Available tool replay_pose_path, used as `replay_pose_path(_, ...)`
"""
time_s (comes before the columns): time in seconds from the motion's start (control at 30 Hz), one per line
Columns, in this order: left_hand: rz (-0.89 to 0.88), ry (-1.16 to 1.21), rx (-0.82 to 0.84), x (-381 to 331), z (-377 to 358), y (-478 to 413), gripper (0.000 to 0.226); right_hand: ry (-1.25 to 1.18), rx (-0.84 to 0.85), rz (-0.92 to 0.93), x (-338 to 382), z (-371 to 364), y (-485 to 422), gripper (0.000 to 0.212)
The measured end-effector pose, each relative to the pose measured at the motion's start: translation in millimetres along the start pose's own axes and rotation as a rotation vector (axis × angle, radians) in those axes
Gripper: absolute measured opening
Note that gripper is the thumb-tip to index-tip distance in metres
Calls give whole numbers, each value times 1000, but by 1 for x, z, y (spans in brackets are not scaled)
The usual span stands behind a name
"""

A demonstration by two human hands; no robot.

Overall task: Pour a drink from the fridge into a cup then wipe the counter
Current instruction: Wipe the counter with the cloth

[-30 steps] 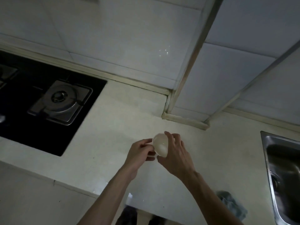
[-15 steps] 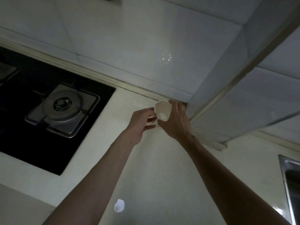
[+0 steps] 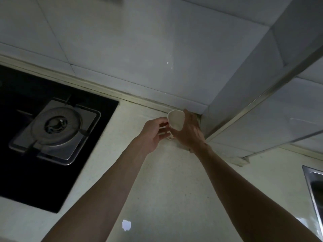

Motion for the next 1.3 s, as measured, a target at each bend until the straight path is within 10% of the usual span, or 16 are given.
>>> replay_pose_path(0.4,-195,-301,7,-32,-5,59,18,9,-9,5,-62,62,110,45)
replay_pose_path(0.9,-275,-1143,801,187,-127,237,12,-53,-60,-599,-324,45,384,30)
replay_pose_path(1.3,-284,-1520,1087,318,-198,330,41,-5,76,-419,-381,58,378,43)
Point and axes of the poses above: each hand's wrist, its own y-axis away from the middle knuckle, its own z-axis out of the back of the hand, x = y × z, the point moved 8 cm from there along -y, towards the middle knuckle, and after that the axes turned 11 degrees about -z, right-handed, at the moved point
